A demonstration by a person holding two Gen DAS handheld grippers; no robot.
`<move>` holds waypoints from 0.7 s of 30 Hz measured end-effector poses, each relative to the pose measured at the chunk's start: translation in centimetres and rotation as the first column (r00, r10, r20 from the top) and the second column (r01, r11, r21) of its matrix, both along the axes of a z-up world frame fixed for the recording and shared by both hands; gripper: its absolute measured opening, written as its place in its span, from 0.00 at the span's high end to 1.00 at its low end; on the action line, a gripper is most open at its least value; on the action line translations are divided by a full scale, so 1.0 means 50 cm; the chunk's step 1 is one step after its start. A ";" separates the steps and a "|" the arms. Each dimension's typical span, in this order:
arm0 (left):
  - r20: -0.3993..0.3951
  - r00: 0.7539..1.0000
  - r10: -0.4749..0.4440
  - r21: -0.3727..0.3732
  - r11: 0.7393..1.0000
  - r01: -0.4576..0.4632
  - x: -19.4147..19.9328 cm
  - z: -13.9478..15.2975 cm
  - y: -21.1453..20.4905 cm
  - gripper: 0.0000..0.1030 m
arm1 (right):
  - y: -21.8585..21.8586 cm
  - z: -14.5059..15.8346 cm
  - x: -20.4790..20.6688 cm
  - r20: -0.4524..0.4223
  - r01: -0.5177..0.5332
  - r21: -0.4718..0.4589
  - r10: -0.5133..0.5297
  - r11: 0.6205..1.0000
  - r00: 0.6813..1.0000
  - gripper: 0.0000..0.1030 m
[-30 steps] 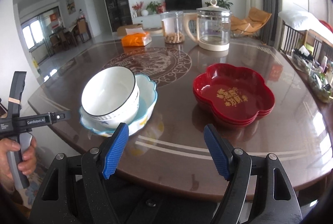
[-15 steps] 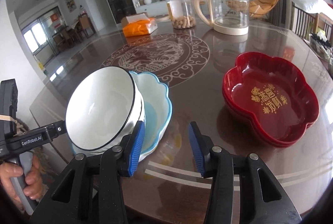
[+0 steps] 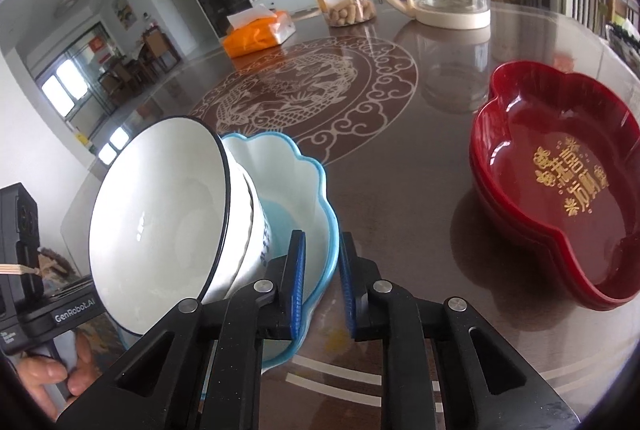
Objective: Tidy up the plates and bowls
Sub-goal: 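Grip the blue scalloped bowl rim with the left tool while the right tool grips it, then carry the bowl stack onto the red plate stack and open both tools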
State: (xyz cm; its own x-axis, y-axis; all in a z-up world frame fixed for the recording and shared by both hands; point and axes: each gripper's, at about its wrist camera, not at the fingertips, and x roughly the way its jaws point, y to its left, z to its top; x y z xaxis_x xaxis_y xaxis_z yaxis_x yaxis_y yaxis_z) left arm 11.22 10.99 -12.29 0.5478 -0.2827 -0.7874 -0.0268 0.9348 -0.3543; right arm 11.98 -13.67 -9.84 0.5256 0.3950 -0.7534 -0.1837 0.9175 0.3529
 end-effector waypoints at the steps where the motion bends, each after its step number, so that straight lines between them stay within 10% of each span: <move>1: 0.001 1.000 -0.017 -0.027 0.999 0.017 0.001 -0.002 -0.005 0.84 | 0.000 -0.005 0.001 -0.010 0.002 0.011 -0.002 1.000 1.000 0.83; 21: 0.088 0.996 -0.034 0.064 0.998 0.028 -0.014 0.095 -0.053 0.85 | -0.025 0.047 -0.016 -0.002 0.055 0.089 -0.055 0.994 0.998 0.84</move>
